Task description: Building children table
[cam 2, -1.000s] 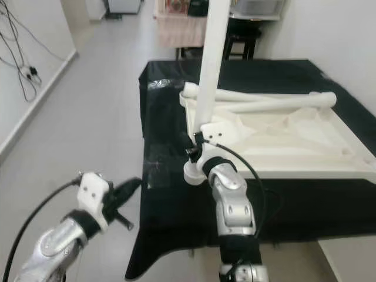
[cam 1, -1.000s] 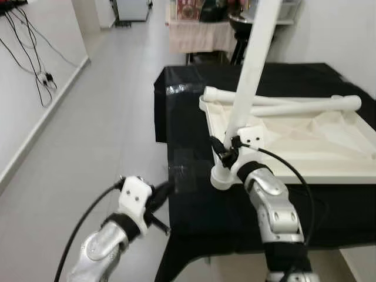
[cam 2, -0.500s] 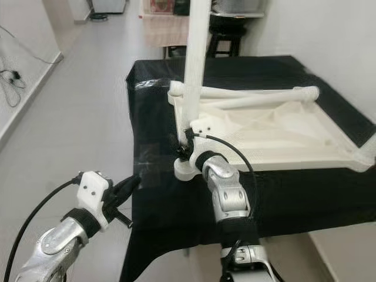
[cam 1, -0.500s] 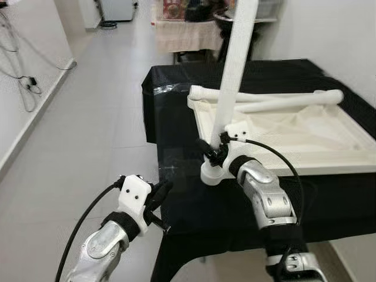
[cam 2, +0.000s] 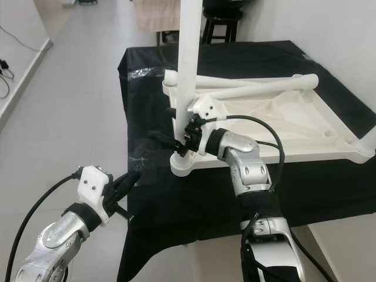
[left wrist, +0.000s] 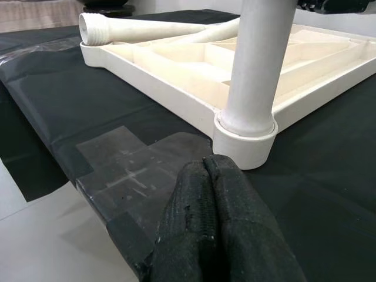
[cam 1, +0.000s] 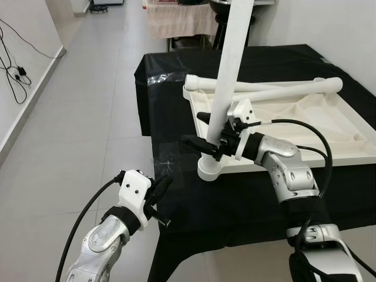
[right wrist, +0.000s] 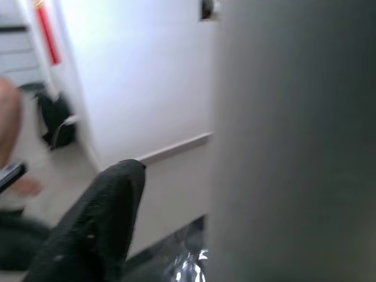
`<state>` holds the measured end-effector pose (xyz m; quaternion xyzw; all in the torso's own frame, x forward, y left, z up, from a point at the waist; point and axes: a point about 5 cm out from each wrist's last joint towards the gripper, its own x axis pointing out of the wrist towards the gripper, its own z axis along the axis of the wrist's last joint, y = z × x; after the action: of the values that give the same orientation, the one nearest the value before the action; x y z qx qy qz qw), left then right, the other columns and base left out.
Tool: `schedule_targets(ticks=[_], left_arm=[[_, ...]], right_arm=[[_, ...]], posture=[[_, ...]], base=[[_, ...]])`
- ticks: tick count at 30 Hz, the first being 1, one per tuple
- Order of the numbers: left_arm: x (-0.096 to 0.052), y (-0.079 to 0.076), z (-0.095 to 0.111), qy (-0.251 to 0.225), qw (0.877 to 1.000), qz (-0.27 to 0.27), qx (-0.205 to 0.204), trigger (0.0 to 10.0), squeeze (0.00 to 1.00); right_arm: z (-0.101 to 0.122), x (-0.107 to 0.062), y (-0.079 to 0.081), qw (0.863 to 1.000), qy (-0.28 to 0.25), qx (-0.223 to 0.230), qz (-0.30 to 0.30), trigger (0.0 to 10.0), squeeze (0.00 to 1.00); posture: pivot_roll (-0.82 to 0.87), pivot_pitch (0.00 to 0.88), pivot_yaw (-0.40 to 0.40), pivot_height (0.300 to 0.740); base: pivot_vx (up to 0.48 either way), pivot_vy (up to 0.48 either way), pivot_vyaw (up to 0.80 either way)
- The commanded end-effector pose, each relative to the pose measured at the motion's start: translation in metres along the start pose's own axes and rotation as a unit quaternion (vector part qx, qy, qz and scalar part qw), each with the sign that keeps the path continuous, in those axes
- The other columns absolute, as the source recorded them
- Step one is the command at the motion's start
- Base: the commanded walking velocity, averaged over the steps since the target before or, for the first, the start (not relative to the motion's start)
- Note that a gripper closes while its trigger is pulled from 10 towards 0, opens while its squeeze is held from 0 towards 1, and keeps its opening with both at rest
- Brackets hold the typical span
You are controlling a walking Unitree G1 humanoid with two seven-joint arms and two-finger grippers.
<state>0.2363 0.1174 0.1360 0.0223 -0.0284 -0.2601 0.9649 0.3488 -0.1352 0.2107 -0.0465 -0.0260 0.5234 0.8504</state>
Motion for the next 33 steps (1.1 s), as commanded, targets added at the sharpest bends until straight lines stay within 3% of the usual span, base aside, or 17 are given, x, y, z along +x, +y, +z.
schedule_targets(ticks=[1,14,17,18,19,20,21,22,23,24,25,26,27,33], left_arm=[[-0.001,-0.001,-0.002,0.001,1.000,0.001,-0.003,10.0,0.00],[-0.001,-0.002,-0.003,0.002,1.000,0.002,-0.003,10.0,0.00],[-0.002,-0.002,-0.004,0.002,1.000,0.000,-0.003,10.0,0.00],[-0.002,-0.003,-0.004,0.003,1.000,0.000,-0.003,10.0,0.00],[-0.003,-0.003,-0.004,0.003,1.000,0.000,-0.003,10.0,0.00],[-0.003,-0.003,-0.004,0.003,1.000,0.000,-0.003,10.0,0.00],[-0.004,-0.003,-0.005,0.003,1.000,0.000,-0.003,10.0,0.00],[-0.004,-0.002,-0.004,0.003,1.000,0.001,-0.003,10.0,0.00],[-0.004,-0.002,-0.004,0.003,1.000,0.001,-0.003,10.0,0.00],[-0.004,-0.002,-0.004,0.003,1.000,0.001,-0.002,10.0,0.00],[-0.004,-0.002,-0.005,0.004,1.000,0.002,-0.001,10.0,0.00],[-0.004,-0.001,-0.005,0.005,1.000,0.002,-0.001,10.0,0.00],[-0.004,-0.002,-0.006,0.006,1.000,0.000,-0.002,10.0,0.00],[-0.002,-0.002,-0.006,0.005,1.000,-0.005,-0.003,10.0,0.00]], right_arm=[[-0.006,0.005,0.005,0.998,0.007,0.019,0.062,0.0,0.00],[-0.012,-0.008,0.000,0.997,0.006,0.034,0.074,0.0,0.00],[-0.017,-0.013,0.000,0.999,0.009,0.026,0.046,0.0,0.00],[-0.023,-0.015,0.003,0.999,0.019,0.022,0.017,0.0,0.00],[-0.033,-0.011,0.009,0.997,0.037,0.028,-0.056,0.0,0.00],[-0.033,-0.011,0.009,0.997,0.037,0.028,-0.056,0.0,0.00],[-0.040,-0.008,0.013,0.992,0.049,0.031,-0.108,0.0,0.00],[-0.048,-0.004,0.027,0.968,0.059,0.041,-0.239,0.0,0.00],[-0.048,-0.004,0.027,0.968,0.059,0.041,-0.239,0.0,0.00],[-0.052,-0.008,0.036,0.939,0.064,0.049,-0.333,0.0,0.00],[-0.052,-0.005,0.045,0.929,0.070,0.046,-0.360,0.0,0.00],[-0.049,0.003,0.051,0.935,0.071,0.026,-0.347,0.0,0.00],[-0.049,0.005,0.046,0.939,0.071,0.014,-0.336,0.0,0.00],[-0.049,0.011,0.031,0.942,0.071,0.017,-0.327,0.0,0.00]], posture=[[0.02,0.070,-0.061,0.740],[0.02,0.069,-0.056,0.740],[0.01,0.066,-0.060,0.740],[0.01,0.065,-0.073,0.740],[0.02,0.063,-0.080,0.740],[0.02,0.063,-0.080,0.740],[0.02,0.063,-0.080,0.740],[0.02,0.071,-0.078,0.740],[0.02,0.071,-0.078,0.740],[0.02,0.071,-0.078,0.740],[0.01,0.058,-0.061,0.740],[0.01,0.055,-0.058,0.740],[0.01,0.050,-0.058,0.740],[0.01,0.051,-0.067,0.740]], base=[[0.000,0.000,0.00],[0.000,0.000,0.00],[0.000,0.000,0.00],[0.000,0.000,0.00],[0.000,0.000,0.00],[0.000,0.000,0.00],[0.000,0.000,0.00],[0.000,0.000,0.00],[0.000,0.000,0.00],[0.000,0.000,0.00],[0.000,0.000,0.00],[0.000,0.000,0.00],[0.000,0.000,0.00],[0.000,0.000,0.00]])
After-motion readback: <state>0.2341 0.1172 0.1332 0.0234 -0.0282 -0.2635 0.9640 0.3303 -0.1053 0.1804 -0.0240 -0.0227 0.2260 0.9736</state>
